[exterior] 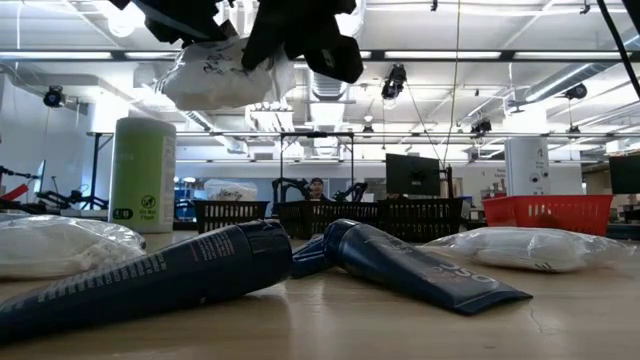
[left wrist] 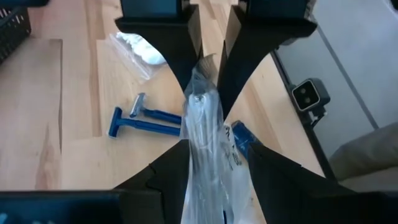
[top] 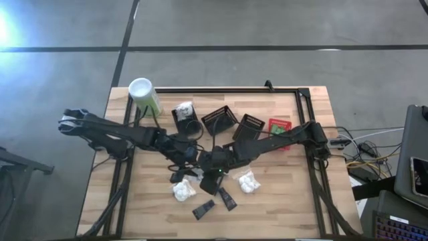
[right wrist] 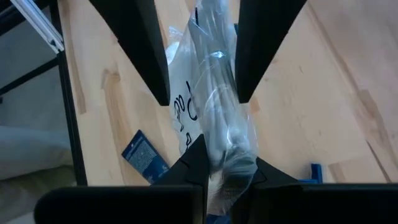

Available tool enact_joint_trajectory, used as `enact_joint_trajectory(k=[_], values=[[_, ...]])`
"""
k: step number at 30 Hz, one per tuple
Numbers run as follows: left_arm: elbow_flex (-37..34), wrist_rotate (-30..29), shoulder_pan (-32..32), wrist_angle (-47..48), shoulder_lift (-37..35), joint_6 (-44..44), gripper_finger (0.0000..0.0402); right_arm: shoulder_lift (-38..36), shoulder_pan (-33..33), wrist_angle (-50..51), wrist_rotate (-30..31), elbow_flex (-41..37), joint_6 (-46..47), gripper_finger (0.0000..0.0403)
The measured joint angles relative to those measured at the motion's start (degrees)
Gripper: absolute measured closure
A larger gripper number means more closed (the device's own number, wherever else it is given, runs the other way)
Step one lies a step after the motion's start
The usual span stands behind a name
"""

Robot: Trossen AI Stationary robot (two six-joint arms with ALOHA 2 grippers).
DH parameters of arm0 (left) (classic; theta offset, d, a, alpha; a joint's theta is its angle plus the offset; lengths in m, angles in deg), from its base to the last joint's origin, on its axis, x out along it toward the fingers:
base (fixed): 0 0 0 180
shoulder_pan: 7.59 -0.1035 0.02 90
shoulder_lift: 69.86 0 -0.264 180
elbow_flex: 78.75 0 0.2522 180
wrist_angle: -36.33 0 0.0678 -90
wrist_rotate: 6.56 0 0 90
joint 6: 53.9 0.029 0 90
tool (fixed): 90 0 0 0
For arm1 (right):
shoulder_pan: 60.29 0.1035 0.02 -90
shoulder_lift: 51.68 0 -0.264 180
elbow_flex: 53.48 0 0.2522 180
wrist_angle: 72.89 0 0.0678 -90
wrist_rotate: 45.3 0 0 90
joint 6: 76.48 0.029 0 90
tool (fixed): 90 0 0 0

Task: Pick & Place Travel size toiletries
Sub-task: Put the cotton pack into the left black bin

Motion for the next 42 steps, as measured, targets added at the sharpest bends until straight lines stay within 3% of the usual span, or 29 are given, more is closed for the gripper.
enact_joint_trajectory(k=[6, 16, 21, 26, 30, 35, 42], values=[[-0.02, -0.01, 0.0, 0.87, 0.32, 1.97, 0.0253, 0.01, -0.02, 0.33, 0.3, 1.22, -0.06, 0.038], [-0.07, -1.53, -0.02, 1.15, 0.35, 3.58, 0.0376, 0.09, 0.08, 0.8, 0.62, 1.49, -0.33, 0.0372], [-0.07, -2.53, -0.02, 1.62, 0.35, 4.46, 0.0376, 0.04, 0.71, 0.93, 1.94, 1.78, -0.49, 0.0341], [-0.15, -4.07, 0.0, 3.58, 0.35, 4.48, 0.0373, -0.57, 1.69, 1.24, 2.3, 1.95, -0.11, 0.0281], [-0.23, -6.67, -0.02, 5.16, 0.32, 4.35, 0.0373, -0.87, 2.93, 3.81, 7.41, 2.03, 1.49, 0.0231], [-0.38, -10.67, -0.02, 6.86, -1.34, 4.18, 0.0372, -3.02, 5.2, 6.66, 19.6, 2.03, 2.97, 0.0179], [-2.03, -17.68, -0.02, 8.04, -7.96, 2.79, 0.0371, -7.71, 8.51, 13.9, 33.85, 1.98, 11.89, 0.0137]])
